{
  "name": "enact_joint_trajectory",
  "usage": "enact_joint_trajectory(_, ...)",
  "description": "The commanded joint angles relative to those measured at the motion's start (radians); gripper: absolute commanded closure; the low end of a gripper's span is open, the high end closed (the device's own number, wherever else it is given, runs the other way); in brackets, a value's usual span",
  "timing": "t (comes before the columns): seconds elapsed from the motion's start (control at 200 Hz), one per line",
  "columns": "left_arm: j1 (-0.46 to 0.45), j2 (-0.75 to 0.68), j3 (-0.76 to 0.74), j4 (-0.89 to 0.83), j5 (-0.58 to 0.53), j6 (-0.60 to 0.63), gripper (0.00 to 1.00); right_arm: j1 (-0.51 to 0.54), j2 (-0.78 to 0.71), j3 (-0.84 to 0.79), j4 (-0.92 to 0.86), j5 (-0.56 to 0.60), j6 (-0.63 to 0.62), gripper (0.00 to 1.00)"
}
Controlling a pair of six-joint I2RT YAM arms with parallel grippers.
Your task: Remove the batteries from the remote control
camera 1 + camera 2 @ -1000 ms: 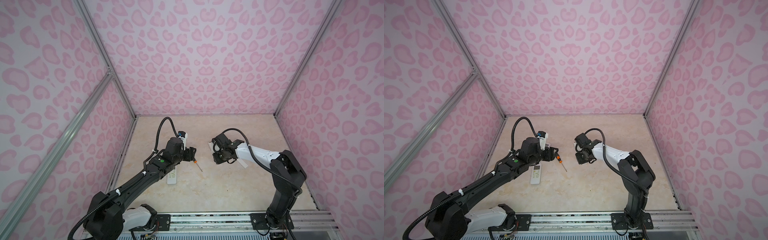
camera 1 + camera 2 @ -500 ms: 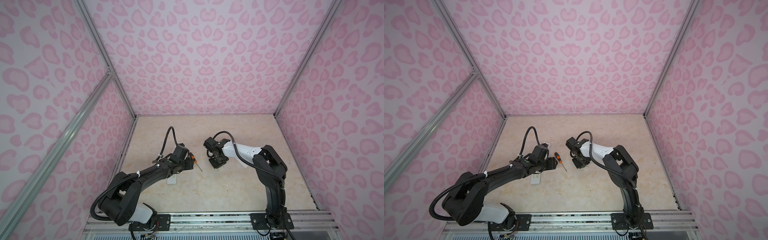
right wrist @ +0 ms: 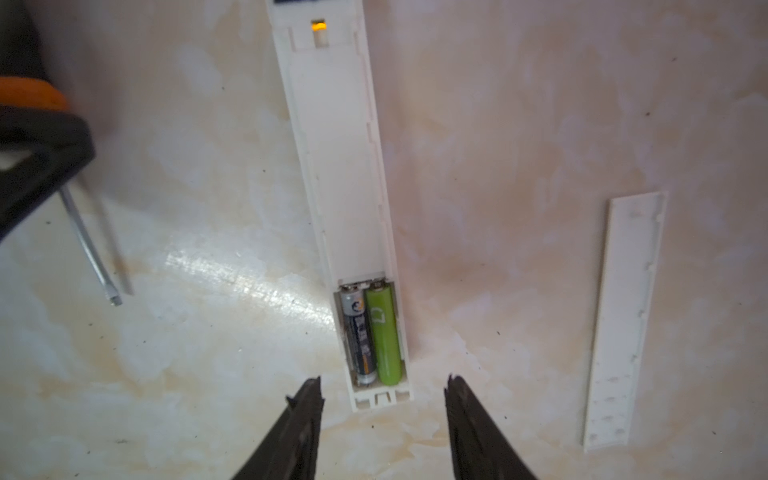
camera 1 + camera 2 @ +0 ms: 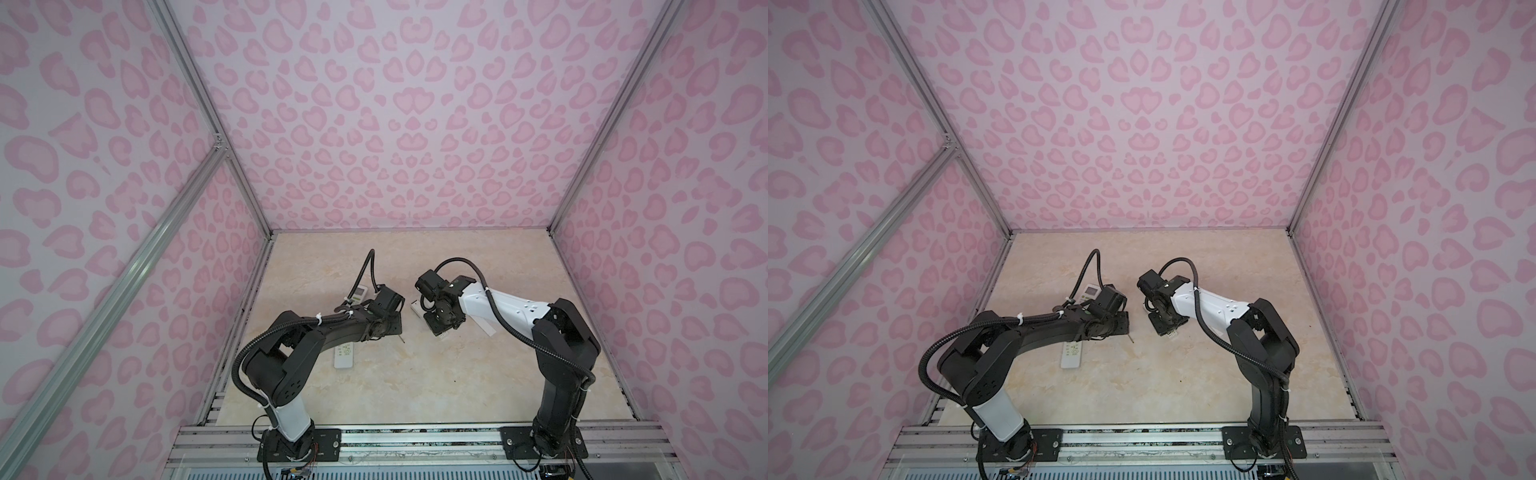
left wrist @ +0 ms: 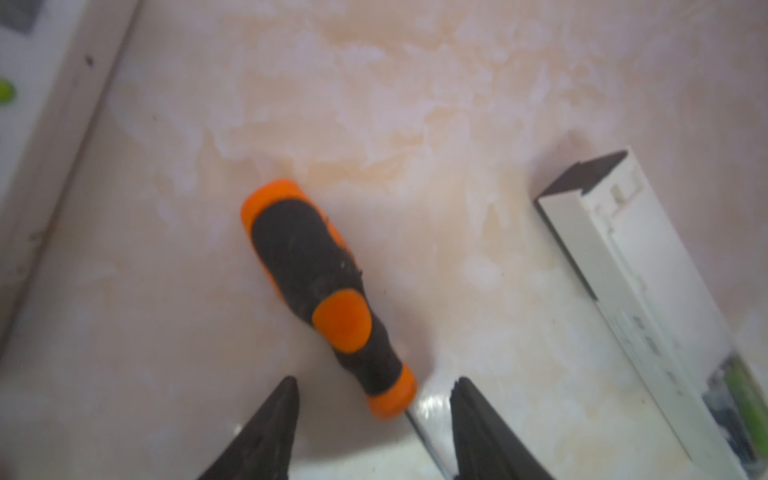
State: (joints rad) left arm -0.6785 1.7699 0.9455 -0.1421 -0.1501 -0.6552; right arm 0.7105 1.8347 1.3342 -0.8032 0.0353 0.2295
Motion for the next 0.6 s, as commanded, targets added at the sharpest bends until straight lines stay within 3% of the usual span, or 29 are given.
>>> enact_joint_trajectory(0.0,-0.011,0.051,0.022,-0.068,-0.060,-0.023,0.42,-0.024,-0.049,-0.044,0.075,-0.058,0.026,0.51)
enact_joint_trajectory(0.245,-0.028,0.032,0.017,-0.074,-0.110,-0.003,0.63,-0.108,-0.174,-0.166,0.251,-0.218,0.106,0.53)
enact_joint_trajectory(0.305,-0.029,0.014,0.012,-0.073,-0.109,0.009,0.74,-0.130,-0.203,-0.193,0.296,-0.245,0.131,0.53)
enact_joint_trajectory(0.41,-0.029,-0.024,-0.001,-0.071,-0.104,0.047,0.86,-0.158,-0.252,-0.250,0.386,-0.298,0.174,0.54)
enact_joint_trajectory(0.595,-0.029,-0.137,-0.036,-0.057,-0.084,0.126,0.96,-0.188,-0.321,-0.365,0.612,-0.430,0.286,0.53)
